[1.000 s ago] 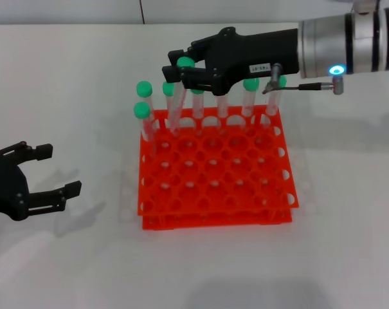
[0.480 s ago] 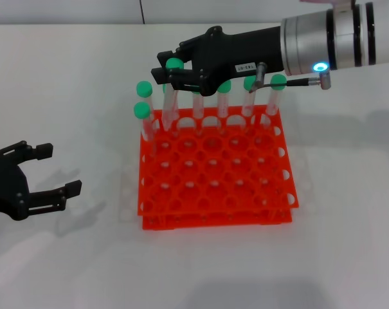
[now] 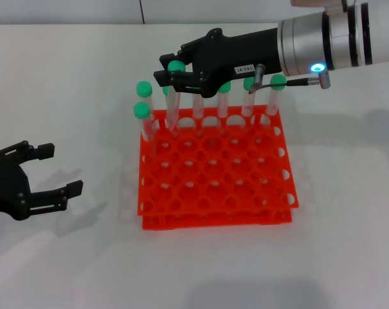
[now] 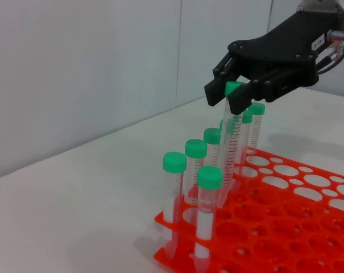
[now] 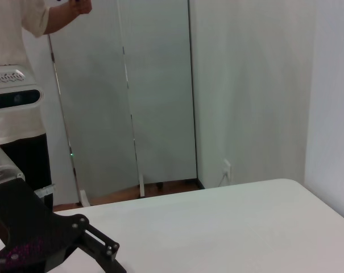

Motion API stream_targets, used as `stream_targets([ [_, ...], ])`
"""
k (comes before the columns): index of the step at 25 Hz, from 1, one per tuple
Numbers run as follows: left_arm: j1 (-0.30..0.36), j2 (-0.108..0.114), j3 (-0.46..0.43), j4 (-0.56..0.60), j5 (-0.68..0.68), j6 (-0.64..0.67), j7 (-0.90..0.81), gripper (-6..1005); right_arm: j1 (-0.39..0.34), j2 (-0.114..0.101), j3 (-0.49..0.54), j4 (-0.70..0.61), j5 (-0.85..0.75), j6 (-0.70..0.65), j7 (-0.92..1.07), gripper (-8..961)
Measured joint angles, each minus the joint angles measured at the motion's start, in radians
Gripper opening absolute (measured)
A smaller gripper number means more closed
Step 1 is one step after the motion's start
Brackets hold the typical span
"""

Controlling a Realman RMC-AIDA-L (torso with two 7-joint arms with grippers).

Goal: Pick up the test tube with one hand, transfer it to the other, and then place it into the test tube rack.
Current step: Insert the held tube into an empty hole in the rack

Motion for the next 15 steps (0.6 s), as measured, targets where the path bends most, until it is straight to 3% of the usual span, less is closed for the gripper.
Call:
stream_targets([
  [15, -0.006, 0.002, 0.000, -0.002, 0.000, -0.001, 0.003, 890, 0.000, -0.005, 0.000, 0.006, -0.008, -0.018, 0.007, 259],
])
